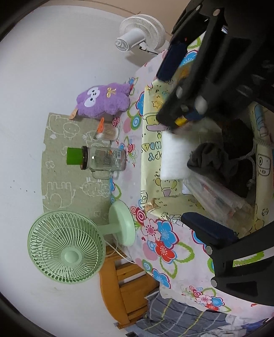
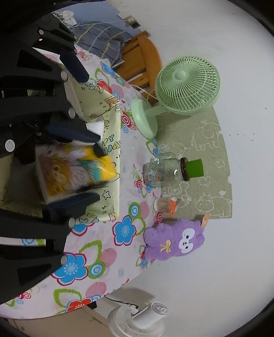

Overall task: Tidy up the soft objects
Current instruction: 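Open both tools to release the items into the box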

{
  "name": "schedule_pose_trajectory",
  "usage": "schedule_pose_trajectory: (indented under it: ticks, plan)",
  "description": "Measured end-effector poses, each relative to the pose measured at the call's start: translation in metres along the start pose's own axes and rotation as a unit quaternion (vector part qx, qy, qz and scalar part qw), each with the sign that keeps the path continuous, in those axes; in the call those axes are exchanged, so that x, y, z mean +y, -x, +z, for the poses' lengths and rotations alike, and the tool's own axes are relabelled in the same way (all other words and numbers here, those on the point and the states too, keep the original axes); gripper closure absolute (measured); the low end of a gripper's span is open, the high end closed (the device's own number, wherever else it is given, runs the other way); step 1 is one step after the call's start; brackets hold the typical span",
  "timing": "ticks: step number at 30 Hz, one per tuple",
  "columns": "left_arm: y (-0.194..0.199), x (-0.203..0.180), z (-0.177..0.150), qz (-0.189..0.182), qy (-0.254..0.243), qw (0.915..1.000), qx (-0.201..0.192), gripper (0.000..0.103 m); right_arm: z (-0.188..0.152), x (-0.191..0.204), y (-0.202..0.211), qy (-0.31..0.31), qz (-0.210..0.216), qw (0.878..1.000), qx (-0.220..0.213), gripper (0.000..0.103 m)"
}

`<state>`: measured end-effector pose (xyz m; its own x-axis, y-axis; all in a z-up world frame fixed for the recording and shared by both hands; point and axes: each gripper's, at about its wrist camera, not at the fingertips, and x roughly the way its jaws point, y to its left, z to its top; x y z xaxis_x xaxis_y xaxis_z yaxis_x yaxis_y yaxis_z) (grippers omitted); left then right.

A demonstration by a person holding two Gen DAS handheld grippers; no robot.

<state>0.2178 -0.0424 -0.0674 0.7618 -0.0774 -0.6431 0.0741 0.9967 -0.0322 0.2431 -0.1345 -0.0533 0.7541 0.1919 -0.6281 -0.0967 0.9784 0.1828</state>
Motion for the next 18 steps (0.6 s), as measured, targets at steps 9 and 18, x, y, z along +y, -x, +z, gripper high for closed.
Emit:
schedule_pose_trajectory:
  ticks: [9,18]
  plan:
    - [0.003,0.000,0.000,-0.007,-0.003,1.0000,-0.002,0.010,-0.001,-0.001,0.003,-0.004,-0.007,1.000,-0.009,0.014]
    - [0.014,-0.002,-0.002,-0.006,-0.008,0.9999,-0.011,0.007,-0.003,0.000,0.014,-0.001,-0.008,1.000,-0.014,0.014]
